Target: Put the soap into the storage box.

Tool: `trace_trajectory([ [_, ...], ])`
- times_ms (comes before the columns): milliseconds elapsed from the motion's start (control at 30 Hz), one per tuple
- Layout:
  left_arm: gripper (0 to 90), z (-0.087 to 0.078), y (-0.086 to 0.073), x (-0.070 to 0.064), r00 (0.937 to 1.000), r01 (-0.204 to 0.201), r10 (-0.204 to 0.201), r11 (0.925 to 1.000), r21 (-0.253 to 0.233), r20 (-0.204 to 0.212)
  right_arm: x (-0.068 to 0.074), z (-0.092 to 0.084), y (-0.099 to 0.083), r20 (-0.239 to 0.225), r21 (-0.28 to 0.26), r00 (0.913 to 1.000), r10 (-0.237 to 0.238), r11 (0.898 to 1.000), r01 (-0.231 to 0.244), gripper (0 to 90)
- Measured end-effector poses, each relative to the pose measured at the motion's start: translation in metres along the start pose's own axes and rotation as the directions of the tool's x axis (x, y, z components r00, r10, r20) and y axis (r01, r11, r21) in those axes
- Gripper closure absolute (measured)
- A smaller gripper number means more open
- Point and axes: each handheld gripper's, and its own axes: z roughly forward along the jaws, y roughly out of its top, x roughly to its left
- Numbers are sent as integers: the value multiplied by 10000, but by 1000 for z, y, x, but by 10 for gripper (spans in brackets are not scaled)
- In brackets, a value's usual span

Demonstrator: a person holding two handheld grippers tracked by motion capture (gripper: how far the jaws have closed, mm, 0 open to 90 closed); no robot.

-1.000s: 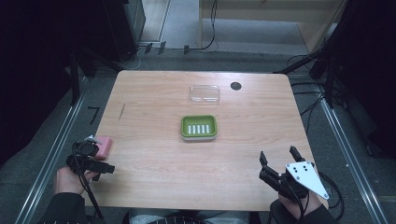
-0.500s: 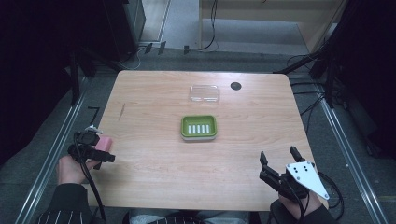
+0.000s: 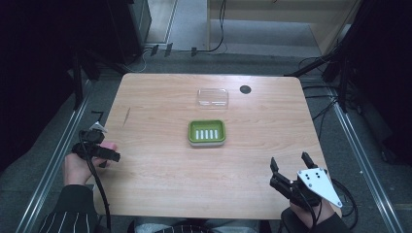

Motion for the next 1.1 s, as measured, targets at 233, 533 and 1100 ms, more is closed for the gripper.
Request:
trace_trajectory([
  [233,78,7,9,2,9999,131,-133,9997,190,74,0,0,0,9,-1,10000,-8,10000,8,127],
  [533,194,9,13,6,9995,297,-299,9994,151,105,0,0,0,-12,1,10000,-28,10000,28,127],
  [1100,373,14,12,5,9994,278,-274,9994,189,-210,0,0,0,4,1,10000,-16,10000,16,127],
])
